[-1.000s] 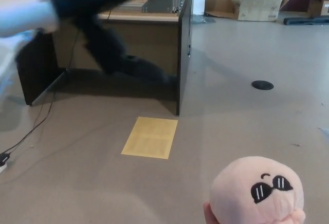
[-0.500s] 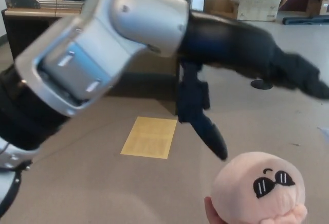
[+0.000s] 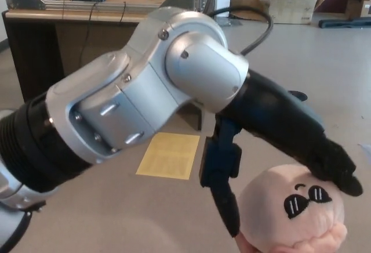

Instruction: The robot extends its left hand to pick up an emotional support dumpling from the palm of a person and brings its hand down by its side. Then it extends its arm again to hand the dumpling back to the person.

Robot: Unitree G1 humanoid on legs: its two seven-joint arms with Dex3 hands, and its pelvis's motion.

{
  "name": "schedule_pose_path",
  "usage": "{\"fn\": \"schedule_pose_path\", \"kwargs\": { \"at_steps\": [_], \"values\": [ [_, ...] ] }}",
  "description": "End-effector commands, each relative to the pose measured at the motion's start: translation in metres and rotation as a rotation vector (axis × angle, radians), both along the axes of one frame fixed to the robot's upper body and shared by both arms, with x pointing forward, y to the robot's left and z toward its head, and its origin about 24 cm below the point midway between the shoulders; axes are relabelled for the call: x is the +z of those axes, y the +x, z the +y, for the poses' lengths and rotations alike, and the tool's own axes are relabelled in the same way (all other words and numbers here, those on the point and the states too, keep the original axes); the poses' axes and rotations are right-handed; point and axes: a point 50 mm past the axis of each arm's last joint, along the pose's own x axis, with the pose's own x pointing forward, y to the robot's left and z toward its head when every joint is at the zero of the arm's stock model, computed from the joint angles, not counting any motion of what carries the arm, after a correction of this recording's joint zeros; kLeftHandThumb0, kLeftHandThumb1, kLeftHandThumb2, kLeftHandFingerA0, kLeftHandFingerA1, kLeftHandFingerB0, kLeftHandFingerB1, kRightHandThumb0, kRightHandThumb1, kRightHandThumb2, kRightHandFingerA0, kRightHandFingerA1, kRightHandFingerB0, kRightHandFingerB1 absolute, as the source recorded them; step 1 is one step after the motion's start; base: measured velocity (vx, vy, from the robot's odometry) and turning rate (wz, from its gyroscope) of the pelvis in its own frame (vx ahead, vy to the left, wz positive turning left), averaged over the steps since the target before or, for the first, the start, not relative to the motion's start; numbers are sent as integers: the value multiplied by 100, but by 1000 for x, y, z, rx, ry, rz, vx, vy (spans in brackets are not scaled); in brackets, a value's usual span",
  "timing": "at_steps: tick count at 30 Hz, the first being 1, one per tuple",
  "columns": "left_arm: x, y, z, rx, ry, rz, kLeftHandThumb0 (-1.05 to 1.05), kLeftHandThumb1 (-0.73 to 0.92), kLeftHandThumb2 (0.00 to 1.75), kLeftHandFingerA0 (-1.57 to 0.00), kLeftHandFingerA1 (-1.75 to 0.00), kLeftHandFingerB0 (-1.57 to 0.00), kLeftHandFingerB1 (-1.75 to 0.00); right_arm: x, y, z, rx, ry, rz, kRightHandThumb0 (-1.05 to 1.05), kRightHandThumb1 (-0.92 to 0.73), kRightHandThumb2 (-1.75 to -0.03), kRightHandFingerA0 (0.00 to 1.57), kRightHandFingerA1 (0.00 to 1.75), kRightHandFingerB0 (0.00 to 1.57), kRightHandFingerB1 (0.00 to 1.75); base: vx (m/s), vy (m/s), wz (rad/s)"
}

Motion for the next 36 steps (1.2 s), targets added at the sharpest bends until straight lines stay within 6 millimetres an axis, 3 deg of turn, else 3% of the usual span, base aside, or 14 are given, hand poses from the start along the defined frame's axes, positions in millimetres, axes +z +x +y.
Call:
{"fn": "schedule_pose_path", "kwargs": {
  "at_steps": [1, 9, 10, 15, 16, 18, 19, 21, 22, 23, 26, 27, 28, 36],
  "values": [
    [-9, 3, 2, 43, 54, -34, -66, 32, 66, 0, 0, 0, 0, 6, 4, -2, 12, 11, -32, -28, -64, -59, 65, 57, 61, 47, 0, 0, 0],
    [-17, 5, 0, 38, 49, -65, -80, 26, 70, 0, 0, 0, 0, 7, 5, -1, 17, 8, -35, -28, -64, -59, 65, 57, 61, 47, 0, 0, 0],
    [-18, 6, 0, 39, 42, -66, -82, 36, 52, 0, 0, 0, 0, 7, 5, -1, 17, 8, -36, -28, -64, -59, 65, 57, 61, 47, 0, 0, 0],
    [-24, 8, 1, 40, 30, -79, -88, 36, 53, 0, 0, 0, 0, 8, 6, -1, 19, 6, -38, -28, -64, -59, 65, 57, 61, 47, 0, 0, 0],
    [-30, 8, -1, 26, 1, -98, -104, 31, 60, 0, 0, 0, 0, 8, 7, -1, 21, 6, -38, -28, -64, -59, 65, 57, 61, 47, 0, 0, 0],
    [-35, 8, -1, 11, -21, -122, -105, 30, 61, 0, 0, 0, 0, 9, 7, 0, 22, 6, -38, -28, -64, -59, 65, 57, 61, 47, 0, 0, 0],
    [-37, 8, -2, -7, -41, -139, -105, 15, 84, 0, 0, 0, 0, 9, 7, 0, 23, 6, -38, -28, -64, -59, 65, 57, 61, 47, 0, 0, 0],
    [-38, 8, -2, -15, -51, -147, -105, 15, 84, 0, 0, 0, 0, 9, 7, 0, 23, 6, -38, -28, -64, -59, 65, 57, 61, 47, 0, 0, 0],
    [-47, 7, -2, -41, -149, -150, -22, -31, 78, 0, -56, 0, -22, 8, 7, 0, 23, 5, -37, -28, -64, -59, 65, 57, 61, 47, 0, 0, 0],
    [-59, 6, -1, -73, -283, -161, -21, -31, 78, -1, -58, 0, -26, 8, 7, 0, 25, 5, -37, -28, -64, -59, 65, 57, 61, 47, 0, 0, 0],
    [-67, 4, -1, -101, -341, -206, -21, -35, 78, -2, -59, 0, -25, 8, 7, 0, 26, 4, -37, -28, -64, -59, 65, 57, 61, 47, 0, 0, 0],
    [-69, 4, -1, -115, -367, -217, -35, 66, 59, -78, -157, -82, -56, 3, 13, -1, 68, -57, 98, -47, -71, -106, 31, 58, 39, 58, 0, 0, 0],
    [-72, 3, 0, -136, -414, -234, -37, 64, 62, -78, -162, -82, -59, -3, 19, -7, 108, -149, 307, -44, -68, -106, 38, 61, 33, 55, 0, 0, 0],
    [-76, 6, 1, -155, -506, -263, -39, 61, 58, -84, -155, -89, -56, -2, 21, -7, 104, -163, 328, -44, -68, -106, 38, 61, 33, 55, 0, 0, 0]
  ]
}}
